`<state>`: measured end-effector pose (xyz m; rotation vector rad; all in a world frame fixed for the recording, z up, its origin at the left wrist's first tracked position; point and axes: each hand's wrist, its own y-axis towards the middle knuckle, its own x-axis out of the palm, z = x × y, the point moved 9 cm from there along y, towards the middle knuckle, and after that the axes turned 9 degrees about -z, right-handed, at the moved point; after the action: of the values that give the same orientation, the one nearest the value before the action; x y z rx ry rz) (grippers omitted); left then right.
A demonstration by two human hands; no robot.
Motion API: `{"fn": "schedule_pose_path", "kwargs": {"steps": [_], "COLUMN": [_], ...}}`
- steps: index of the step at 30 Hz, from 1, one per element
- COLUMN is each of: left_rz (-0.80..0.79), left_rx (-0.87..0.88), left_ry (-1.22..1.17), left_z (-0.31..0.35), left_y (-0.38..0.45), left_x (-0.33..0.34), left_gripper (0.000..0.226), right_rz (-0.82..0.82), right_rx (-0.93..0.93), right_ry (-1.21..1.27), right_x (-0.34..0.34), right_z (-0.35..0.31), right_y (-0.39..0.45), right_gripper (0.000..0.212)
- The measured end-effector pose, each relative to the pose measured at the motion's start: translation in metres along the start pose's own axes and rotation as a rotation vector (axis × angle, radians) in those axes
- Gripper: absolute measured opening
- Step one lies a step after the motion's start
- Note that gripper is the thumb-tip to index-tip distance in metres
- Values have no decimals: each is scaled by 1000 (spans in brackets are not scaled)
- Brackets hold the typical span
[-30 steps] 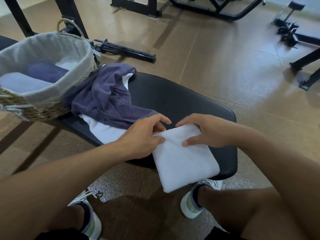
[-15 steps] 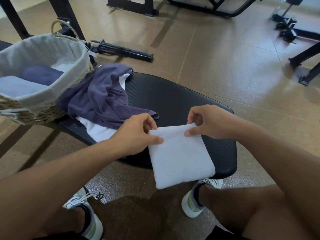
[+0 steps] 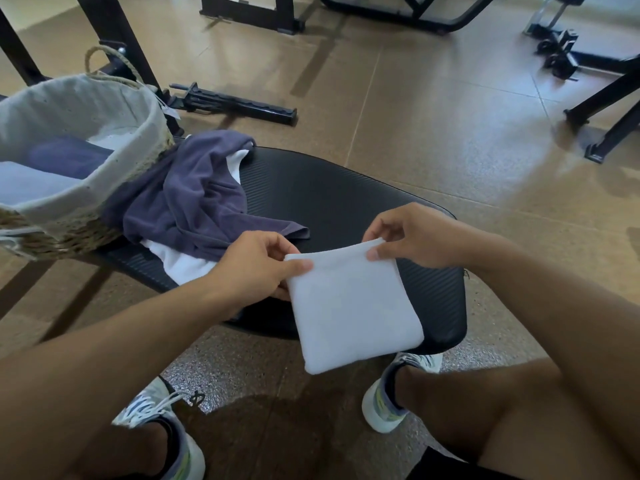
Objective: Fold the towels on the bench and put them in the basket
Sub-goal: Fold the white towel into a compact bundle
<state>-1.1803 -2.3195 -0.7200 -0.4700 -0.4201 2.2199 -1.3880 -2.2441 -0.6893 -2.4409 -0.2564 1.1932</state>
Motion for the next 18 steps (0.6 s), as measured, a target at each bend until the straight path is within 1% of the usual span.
{"fn": "schedule_pose_path", "kwargs": {"steps": [3,5,6,8,11,13,15,18], "left_rz": [81,109,117,110,36,1,-17,-76], "left_rx": [60,73,68,35,-38,-62,-47,45], "left_ry": [288,479,563,654,725,729,665,503], "left_z": [5,10,11,13,13,11,9,15], "left_y": [5,6,5,4,3,4,6,4], "left_x": [-7,-7,-8,-9,-4,0,1,4], "left_gripper": [16,18,22,34,48,50,48,46], "right_rz": [-26,-38,-54,-114,-215,-242,-256,-249], "right_rx": [29,50,58,56,49,63,69,33], "right_ry": [-59,-93,-133,-189,-199,-223,-245,-259], "right_x": [8,8,8,12,21,26,29,28], "right_z": [5,7,6,3,-2,-5,-10,-21], "right_y": [13,17,17,16,14,14,15,13], "right_gripper": [14,23,29,34,44,52,52,47]}}
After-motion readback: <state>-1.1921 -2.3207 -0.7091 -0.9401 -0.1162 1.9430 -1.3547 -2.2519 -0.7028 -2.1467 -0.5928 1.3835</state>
